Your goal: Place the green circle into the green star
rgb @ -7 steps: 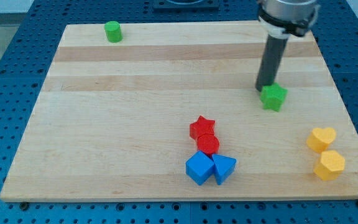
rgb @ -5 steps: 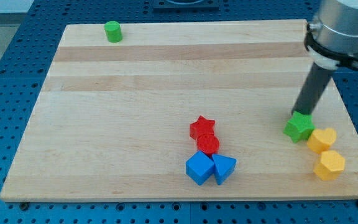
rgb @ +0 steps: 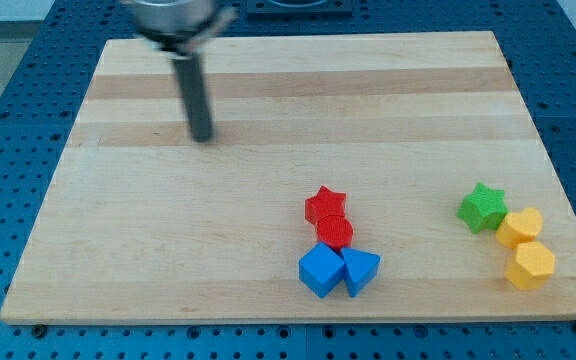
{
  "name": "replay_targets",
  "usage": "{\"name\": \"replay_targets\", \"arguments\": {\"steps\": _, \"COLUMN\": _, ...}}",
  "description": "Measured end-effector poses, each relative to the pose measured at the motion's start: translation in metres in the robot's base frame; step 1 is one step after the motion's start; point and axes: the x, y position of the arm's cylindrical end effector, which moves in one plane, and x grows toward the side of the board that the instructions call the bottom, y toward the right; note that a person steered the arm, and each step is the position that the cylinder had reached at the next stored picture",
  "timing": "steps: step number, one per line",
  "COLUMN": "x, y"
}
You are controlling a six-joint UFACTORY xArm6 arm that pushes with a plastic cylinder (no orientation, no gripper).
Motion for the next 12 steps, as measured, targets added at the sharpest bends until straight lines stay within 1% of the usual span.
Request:
{"name": "replay_targets", "arguments": {"steps": 1, "x": -0.081, "y": -0.079}}
{"name": "replay_targets", "arguments": {"steps": 2, "x": -0.160, "y": -0.074}}
{"name": "replay_targets", "arguments": {"steps": 3, "x": -0.163, "y": -0.026}}
{"name": "replay_targets", "arguments": {"steps": 4, "x": -0.143, "y": 0.018}}
{"name": "replay_targets", "arguments": {"steps": 6, "x": -0.119, "y": 0.134}}
{"name": "replay_targets", "arguments": {"steps": 7, "x": -0.086, "y": 0.190}}
{"name": "replay_targets", "arguments": {"steps": 8, "x": -0.071, "y": 0.246}}
{"name": "replay_targets", "arguments": {"steps": 9, "x": -0.053, "y": 0.261}}
{"name": "replay_targets", "arguments": {"steps": 10, "x": -0.077, "y": 0.219}}
{"name": "replay_targets", "arguments": {"steps": 11, "x": -0.062, "y": 0.225}}
{"name": "replay_targets", "arguments": {"steps": 12, "x": -0.033, "y": 0.243}}
